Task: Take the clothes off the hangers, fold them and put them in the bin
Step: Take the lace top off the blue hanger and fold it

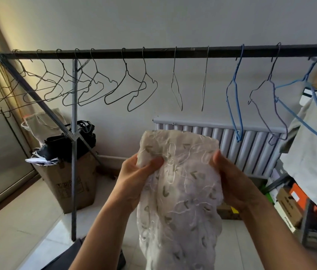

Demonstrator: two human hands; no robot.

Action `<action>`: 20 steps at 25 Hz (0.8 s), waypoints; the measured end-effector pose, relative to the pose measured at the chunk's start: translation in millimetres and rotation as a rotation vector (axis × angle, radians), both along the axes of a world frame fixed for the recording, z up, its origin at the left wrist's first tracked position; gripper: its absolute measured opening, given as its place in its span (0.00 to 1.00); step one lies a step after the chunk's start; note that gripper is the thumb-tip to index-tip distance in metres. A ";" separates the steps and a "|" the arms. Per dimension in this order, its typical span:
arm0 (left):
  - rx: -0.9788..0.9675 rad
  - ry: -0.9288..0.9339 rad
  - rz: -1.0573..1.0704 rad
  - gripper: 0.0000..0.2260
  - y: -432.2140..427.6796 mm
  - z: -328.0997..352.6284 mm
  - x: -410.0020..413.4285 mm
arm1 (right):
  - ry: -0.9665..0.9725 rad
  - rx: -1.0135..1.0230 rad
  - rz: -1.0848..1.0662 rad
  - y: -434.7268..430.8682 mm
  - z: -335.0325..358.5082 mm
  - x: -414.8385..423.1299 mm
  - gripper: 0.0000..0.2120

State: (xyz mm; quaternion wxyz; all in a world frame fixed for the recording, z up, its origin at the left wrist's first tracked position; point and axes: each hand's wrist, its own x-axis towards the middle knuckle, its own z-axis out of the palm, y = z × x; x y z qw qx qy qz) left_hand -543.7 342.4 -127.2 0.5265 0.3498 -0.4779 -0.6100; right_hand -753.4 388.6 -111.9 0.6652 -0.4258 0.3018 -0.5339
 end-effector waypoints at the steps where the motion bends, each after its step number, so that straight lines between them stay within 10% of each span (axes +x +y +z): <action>1: -0.049 -0.042 0.034 0.13 -0.9 2.7 -1.6 | 0.054 -0.002 0.017 2.4 -4.6 0.9 0.34; 11: -0.228 -0.563 0.483 0.11 -3.8 13.8 3.5 | 0.434 0.004 -0.636 -10.9 11.8 22.8 0.03; 20: 0.426 0.057 -0.015 0.31 45.2 -42.1 -39.9 | 0.164 0.029 -0.653 -6.2 -13.2 52.1 0.05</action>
